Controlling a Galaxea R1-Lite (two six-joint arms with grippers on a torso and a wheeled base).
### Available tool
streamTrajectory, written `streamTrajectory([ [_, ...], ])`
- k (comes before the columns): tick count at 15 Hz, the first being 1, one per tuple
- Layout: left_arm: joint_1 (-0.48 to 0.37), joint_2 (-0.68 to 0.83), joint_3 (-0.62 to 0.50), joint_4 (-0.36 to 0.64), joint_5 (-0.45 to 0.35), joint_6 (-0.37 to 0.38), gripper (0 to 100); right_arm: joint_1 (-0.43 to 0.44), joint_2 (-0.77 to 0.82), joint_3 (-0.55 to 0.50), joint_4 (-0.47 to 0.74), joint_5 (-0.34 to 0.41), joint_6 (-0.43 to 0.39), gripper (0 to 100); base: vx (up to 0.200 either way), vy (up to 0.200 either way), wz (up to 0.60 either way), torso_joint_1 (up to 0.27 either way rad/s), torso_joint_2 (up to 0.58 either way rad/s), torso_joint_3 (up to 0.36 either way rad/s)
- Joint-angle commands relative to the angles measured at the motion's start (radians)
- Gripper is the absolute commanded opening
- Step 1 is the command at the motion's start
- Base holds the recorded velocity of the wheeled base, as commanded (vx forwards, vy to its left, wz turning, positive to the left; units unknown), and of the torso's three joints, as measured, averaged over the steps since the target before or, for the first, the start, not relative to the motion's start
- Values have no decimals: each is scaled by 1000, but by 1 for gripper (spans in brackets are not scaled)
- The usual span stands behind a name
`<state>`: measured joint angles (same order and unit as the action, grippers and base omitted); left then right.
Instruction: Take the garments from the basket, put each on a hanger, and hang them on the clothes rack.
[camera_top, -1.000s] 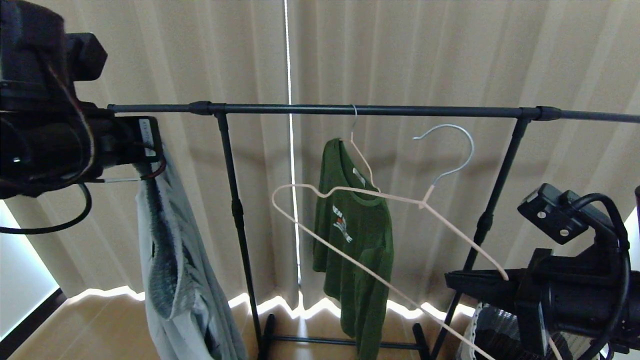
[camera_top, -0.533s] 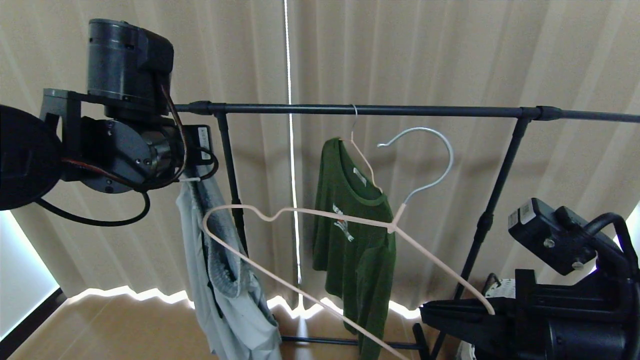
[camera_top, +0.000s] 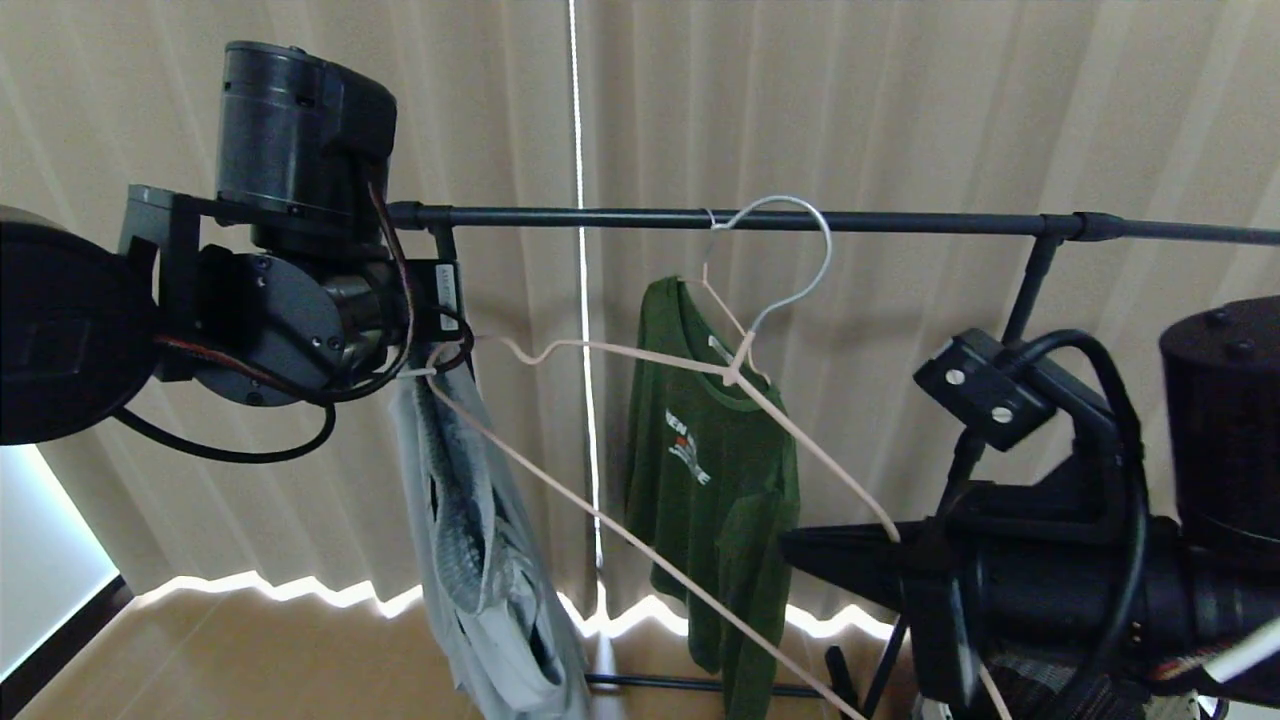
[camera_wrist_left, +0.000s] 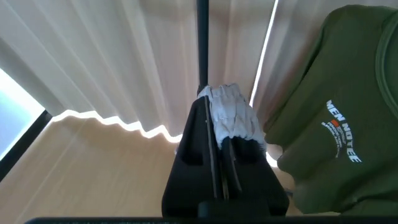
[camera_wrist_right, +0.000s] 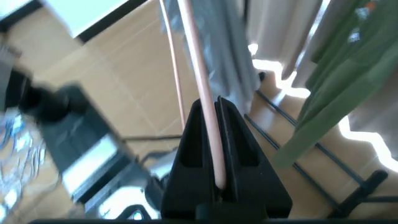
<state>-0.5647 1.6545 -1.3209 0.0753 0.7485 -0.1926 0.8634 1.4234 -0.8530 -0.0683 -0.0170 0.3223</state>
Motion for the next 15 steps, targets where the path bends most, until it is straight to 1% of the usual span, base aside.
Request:
streamTrajectory([
  [1,-7,1,5,0,5,-7,0,0,121,-89,-1,-60,43,0,0,0,0,0,0,0],
  [2,-17,8,3,0,6,-24,0,0,144,-112,-5,-70,67,0,0,0,0,0,0,0],
  [3,-23,15,3,0,6,-45,0,0,160,-120,-28,-83,73,0,0,0,0,0,0,0],
  [4,-29,30,3,1,9,-73,0,3,169,-112,-84,-95,70,0,0,0,0,0,0,0],
  [5,-32,34,3,1,12,-77,0,5,170,-112,-93,-95,69,0,0,0,0,0,0,0],
  [6,-32,54,-1,0,37,-94,0,26,181,-118,-102,-95,69,0,0,0,0,0,0,0],
  [8,-29,70,-12,-6,75,-94,0,42,181,-118,-91,-93,67,0,0,0,0,0,0,0],
  [9,-26,73,-15,-11,77,-94,0,48,178,-120,-90,-90,69,0,0,0,0,0,0,0],
  [11,-24,74,-15,-15,78,-94,0,72,155,-115,-93,-52,72,0,0,0,0,0,0,0],
  [12,-24,74,-15,-15,78,-96,0,74,143,-113,-93,-4,78,0,0,0,0,0,0,0],
  [14,-24,82,-15,-34,78,-94,0,75,114,-112,-90,95,127,0,0,0,0,0,0,0],
  [15,-24,87,-18,-45,78,-94,0,75,117,-110,-90,104,130,0,0,0,0,0,0,0],
])
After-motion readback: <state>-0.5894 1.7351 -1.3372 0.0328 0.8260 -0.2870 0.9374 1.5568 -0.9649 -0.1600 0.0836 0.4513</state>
